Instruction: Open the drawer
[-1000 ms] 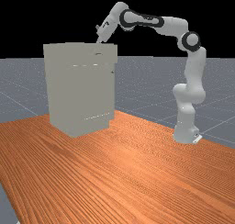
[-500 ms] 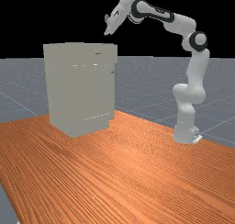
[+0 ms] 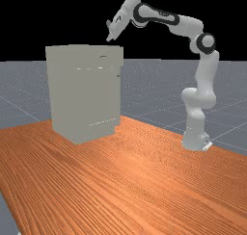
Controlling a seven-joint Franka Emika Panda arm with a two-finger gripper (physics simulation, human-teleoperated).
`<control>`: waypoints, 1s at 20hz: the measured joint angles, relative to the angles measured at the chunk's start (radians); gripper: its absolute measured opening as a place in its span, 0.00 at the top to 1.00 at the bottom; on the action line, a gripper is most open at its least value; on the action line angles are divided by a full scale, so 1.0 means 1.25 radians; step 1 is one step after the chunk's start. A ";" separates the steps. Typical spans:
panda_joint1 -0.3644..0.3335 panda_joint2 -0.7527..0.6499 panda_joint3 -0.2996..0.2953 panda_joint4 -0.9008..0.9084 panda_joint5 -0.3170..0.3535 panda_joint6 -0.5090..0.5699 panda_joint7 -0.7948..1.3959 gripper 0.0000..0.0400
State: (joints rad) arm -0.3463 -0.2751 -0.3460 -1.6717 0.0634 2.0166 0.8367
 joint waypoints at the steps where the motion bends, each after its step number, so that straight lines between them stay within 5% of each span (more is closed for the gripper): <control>1: 0.000 0.012 -0.002 -0.008 0.003 0.003 -0.002 1.00; 11: -0.010 0.007 -0.002 -0.054 0.016 0.068 -0.010 0.99; 14: -0.012 -0.018 0.007 -0.087 0.027 0.081 -0.019 0.90; 20: -0.038 -0.034 0.067 -0.117 0.028 0.084 -0.037 1.00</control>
State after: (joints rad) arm -0.3939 -0.3182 -0.2617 -1.8182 0.0982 2.1220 0.7906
